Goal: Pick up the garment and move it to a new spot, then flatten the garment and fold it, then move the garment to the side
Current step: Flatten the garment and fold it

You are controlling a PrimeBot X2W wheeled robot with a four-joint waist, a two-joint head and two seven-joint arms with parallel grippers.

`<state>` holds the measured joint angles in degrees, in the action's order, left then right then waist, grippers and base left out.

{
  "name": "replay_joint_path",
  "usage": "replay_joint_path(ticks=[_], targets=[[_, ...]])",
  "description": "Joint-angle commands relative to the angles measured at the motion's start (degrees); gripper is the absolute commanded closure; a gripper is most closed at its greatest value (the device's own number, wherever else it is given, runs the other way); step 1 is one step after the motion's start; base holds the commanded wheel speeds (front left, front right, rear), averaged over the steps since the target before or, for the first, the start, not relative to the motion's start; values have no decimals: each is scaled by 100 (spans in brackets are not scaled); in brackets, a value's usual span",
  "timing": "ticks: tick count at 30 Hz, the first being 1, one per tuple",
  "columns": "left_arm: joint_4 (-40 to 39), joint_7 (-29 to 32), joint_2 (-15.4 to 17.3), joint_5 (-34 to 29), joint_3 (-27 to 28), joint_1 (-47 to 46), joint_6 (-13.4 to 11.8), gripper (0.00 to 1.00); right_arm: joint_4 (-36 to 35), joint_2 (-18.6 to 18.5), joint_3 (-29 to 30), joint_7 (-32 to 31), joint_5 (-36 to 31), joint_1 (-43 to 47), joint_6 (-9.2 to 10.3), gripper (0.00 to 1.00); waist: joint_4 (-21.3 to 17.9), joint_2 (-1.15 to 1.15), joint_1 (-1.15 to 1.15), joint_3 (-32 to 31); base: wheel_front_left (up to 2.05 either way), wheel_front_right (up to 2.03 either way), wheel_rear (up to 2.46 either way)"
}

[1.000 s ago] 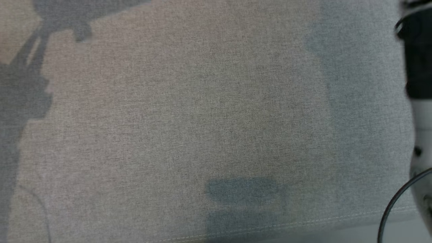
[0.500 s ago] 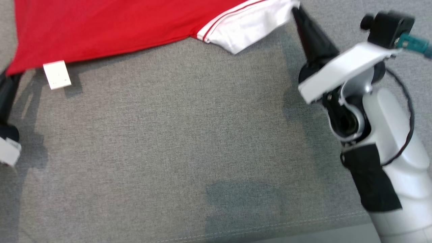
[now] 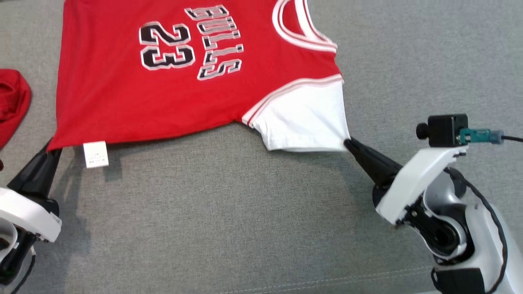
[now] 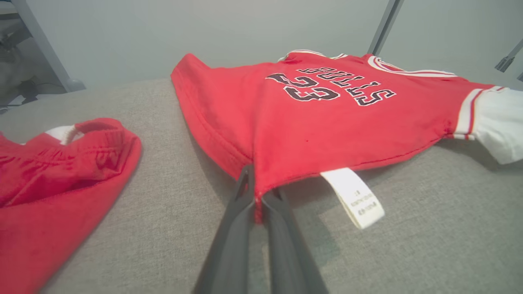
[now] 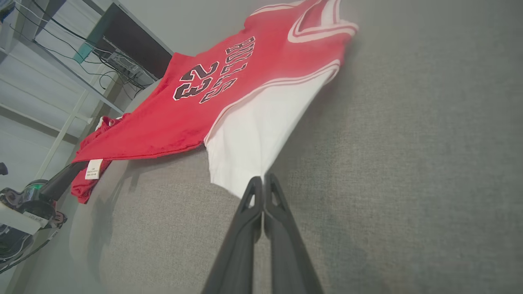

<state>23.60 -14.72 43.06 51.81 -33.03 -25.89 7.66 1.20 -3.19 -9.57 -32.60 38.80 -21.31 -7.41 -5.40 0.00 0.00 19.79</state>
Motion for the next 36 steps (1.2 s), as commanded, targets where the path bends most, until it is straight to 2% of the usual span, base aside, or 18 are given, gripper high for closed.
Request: replay_joint_path(ticks=[1,5,11,24,36], targets=[[-24,-28,287,-84,293,-36,-18,100,-265,31,-38,-111,14,105,-8,100,-21,0,0,-135,0,0,0],[36,-28,158,-230,441,238,-18,100,-632,31,111,-514,110,566,-8,100,-63,0,0,-301,0,0,0],[152,-28,-51,-490,638,686,-18,100,-929,31,87,-708,243,1133,-8,100,-108,0,0,-503,0,0,0],[474,-28,-745,-1056,1384,1473,-18,100,-900,31,65,-824,546,1800,-8,100,-124,0,0,-1124,0,0,0],[678,-28,-1156,-1315,1705,1906,-18,100,-843,31,149,-1141,693,2055,-8,100,-124,0,0,-1498,0,0,0]])
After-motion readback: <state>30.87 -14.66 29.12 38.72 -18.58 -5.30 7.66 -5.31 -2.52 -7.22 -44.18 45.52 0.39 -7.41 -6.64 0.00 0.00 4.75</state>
